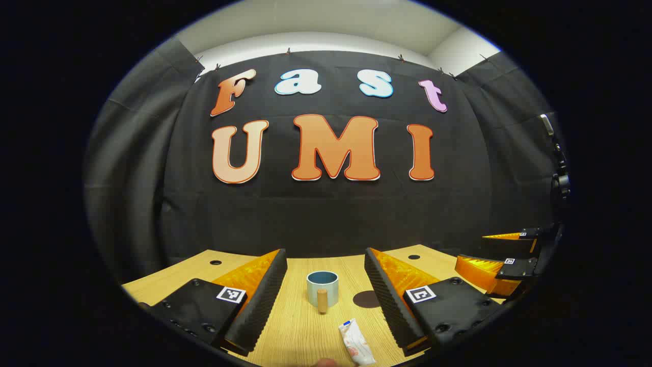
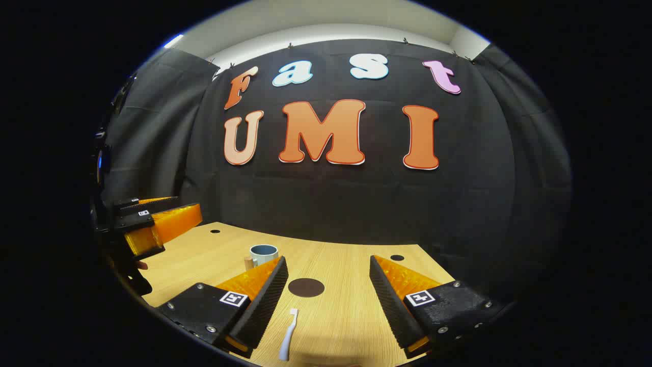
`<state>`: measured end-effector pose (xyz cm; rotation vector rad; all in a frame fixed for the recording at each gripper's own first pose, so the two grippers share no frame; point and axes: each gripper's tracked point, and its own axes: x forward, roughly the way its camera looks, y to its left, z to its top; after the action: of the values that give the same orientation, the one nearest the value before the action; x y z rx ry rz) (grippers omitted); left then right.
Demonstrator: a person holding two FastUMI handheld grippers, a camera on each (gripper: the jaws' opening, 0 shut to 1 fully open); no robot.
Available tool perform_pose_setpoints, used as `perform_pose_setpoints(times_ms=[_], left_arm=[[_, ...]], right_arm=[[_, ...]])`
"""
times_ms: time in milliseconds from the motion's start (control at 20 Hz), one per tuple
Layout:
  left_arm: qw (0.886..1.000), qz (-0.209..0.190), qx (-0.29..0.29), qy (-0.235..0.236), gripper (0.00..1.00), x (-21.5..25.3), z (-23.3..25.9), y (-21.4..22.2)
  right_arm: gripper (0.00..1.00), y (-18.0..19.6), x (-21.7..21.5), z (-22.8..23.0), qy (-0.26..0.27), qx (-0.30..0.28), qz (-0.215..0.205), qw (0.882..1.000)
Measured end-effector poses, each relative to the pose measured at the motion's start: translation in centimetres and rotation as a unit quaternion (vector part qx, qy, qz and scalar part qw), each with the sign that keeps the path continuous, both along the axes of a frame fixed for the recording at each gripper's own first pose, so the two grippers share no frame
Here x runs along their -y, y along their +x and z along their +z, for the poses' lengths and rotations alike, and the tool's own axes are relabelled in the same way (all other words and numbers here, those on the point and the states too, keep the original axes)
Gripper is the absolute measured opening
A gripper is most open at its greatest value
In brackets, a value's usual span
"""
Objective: Put the toothbrush and toothpaste on the desktop into the cup, then pick up the cup and place it on the coaster on the desktop.
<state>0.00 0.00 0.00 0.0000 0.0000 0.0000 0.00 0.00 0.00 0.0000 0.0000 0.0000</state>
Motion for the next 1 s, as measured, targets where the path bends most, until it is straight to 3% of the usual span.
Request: perform_pose_setpoints(times_ms=[400, 1000], left_arm=[[1.0, -0.002, 0.006, 0.002, 0.98, 0.3, -0.6, 0.7], [1.0, -0.003, -0.024, -0.012, 0.99, -0.4, -2.6, 1.6]], right_arm=[[0.97, 0.8, -0.5, -0.9, -0.027, 0.001, 0.001, 1.0], [0.97, 1.6, -1.2, -2.5, -0.007, -0.019, 0.006, 1.0]])
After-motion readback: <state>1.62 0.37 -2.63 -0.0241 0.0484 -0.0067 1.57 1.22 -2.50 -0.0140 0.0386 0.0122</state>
